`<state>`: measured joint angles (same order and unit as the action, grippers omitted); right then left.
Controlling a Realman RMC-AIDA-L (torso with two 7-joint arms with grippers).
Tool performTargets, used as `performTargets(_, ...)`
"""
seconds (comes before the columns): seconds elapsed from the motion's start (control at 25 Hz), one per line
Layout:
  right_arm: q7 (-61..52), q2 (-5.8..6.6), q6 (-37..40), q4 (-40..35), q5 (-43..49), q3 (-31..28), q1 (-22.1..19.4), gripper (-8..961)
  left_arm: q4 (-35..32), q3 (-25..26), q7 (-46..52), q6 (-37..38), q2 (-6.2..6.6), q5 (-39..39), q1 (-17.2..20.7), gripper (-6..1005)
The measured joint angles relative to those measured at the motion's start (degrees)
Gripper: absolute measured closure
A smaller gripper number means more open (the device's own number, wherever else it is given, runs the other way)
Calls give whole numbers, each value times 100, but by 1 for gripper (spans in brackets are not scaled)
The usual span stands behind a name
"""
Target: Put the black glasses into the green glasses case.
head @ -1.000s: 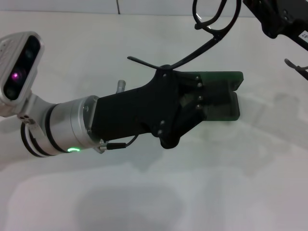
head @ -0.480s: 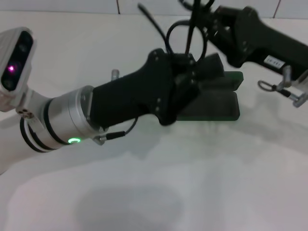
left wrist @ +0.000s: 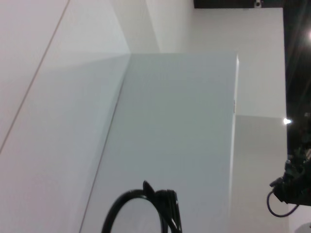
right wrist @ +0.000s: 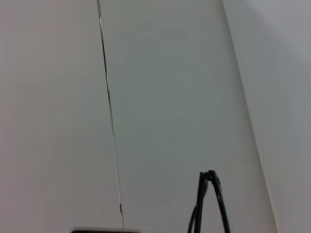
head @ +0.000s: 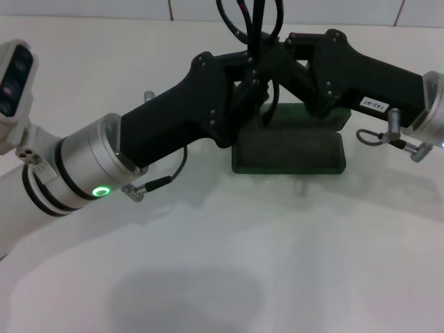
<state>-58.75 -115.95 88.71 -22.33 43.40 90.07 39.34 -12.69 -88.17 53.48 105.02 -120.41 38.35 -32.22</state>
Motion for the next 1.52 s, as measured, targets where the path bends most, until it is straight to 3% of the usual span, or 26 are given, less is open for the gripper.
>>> performTargets(0.92,-11,-7,2,-54,10,70,-39,892,30,-35,212,-130,9,-6,86,971)
performTargets(1.52,-64,32,-29,-58,-53,-21,-120,892,-19,-37,188,291,73,24,299,971)
